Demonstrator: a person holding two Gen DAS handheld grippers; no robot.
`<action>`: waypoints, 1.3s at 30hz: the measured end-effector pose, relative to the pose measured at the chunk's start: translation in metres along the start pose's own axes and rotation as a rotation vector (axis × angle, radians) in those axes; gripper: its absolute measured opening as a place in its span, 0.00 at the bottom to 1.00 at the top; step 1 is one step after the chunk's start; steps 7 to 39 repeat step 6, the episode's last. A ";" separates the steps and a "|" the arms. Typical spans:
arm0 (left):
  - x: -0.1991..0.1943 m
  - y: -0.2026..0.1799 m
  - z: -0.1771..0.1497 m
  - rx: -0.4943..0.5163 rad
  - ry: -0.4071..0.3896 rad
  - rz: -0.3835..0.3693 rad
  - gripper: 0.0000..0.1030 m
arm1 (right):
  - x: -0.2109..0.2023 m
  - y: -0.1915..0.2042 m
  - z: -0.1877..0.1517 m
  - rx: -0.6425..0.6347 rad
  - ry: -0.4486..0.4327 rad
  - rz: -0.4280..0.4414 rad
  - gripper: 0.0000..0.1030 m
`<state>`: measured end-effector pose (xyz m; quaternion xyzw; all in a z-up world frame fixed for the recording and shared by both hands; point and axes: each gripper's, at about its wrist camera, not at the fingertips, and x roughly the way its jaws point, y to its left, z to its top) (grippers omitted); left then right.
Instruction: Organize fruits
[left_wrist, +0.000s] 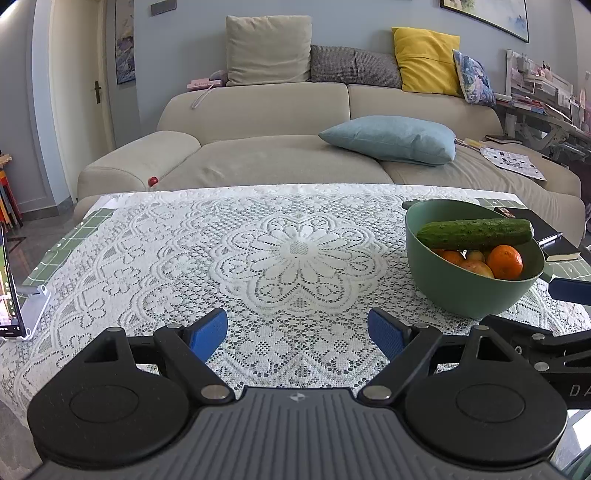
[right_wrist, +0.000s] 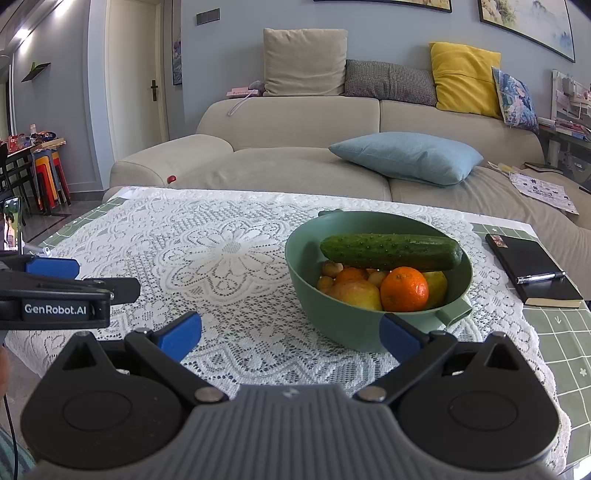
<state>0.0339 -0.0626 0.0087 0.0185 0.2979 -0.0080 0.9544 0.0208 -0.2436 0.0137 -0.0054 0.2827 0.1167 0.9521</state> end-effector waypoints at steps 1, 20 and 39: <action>0.000 0.001 0.000 -0.004 0.001 -0.002 0.97 | 0.000 0.000 0.000 0.000 0.000 0.000 0.96; -0.001 0.001 0.000 -0.007 -0.003 -0.006 0.97 | 0.000 0.000 0.000 0.000 0.000 0.000 0.96; -0.001 0.001 0.000 -0.007 -0.003 -0.006 0.97 | 0.000 0.000 0.000 0.000 0.000 0.000 0.96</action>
